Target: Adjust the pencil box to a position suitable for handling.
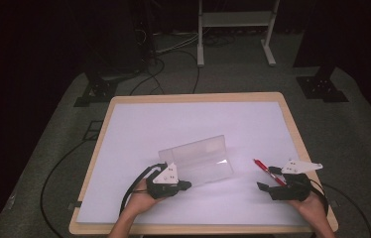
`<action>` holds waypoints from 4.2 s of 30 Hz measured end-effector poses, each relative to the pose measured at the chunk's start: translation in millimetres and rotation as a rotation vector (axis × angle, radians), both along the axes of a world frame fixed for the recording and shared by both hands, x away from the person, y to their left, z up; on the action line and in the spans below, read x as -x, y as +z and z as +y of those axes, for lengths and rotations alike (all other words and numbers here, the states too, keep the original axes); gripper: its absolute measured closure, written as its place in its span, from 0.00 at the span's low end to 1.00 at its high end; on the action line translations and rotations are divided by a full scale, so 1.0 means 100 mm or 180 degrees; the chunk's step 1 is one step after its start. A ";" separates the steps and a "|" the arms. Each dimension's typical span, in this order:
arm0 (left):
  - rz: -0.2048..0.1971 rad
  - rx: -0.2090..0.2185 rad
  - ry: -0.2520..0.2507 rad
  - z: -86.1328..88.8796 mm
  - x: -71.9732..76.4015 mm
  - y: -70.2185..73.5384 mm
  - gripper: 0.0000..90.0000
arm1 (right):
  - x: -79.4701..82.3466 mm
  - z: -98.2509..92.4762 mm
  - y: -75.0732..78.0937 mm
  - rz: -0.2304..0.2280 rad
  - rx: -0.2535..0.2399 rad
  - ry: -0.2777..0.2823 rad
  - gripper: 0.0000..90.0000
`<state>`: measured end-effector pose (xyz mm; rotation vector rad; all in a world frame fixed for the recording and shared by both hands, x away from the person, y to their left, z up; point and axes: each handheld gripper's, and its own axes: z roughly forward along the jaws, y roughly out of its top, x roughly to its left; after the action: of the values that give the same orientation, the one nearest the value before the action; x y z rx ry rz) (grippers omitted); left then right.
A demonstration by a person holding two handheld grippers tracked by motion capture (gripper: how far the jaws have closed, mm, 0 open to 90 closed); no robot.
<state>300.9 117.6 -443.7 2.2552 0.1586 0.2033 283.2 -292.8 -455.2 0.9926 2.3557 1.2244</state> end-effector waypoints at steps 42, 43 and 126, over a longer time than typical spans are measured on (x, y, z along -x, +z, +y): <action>0.0196 -0.0173 -0.0390 -0.18 -0.01 -0.22 0.98 | -0.11 -0.28 -0.14 0.0225 0.0128 -0.0388 0.47; 0.0191 -0.0147 -0.0400 -0.18 0.00 -0.21 0.96 | -0.11 -0.28 -0.14 0.0224 0.0134 -0.0402 0.49; 0.0141 0.0498 0.0565 0.89 -0.08 0.29 0.17 | -0.07 -0.14 0.09 0.0208 -0.0035 -0.0298 0.87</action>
<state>309.2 206.7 -414.5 2.0910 0.3858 0.2272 290.3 -307.0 -446.6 1.1494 2.3245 1.1884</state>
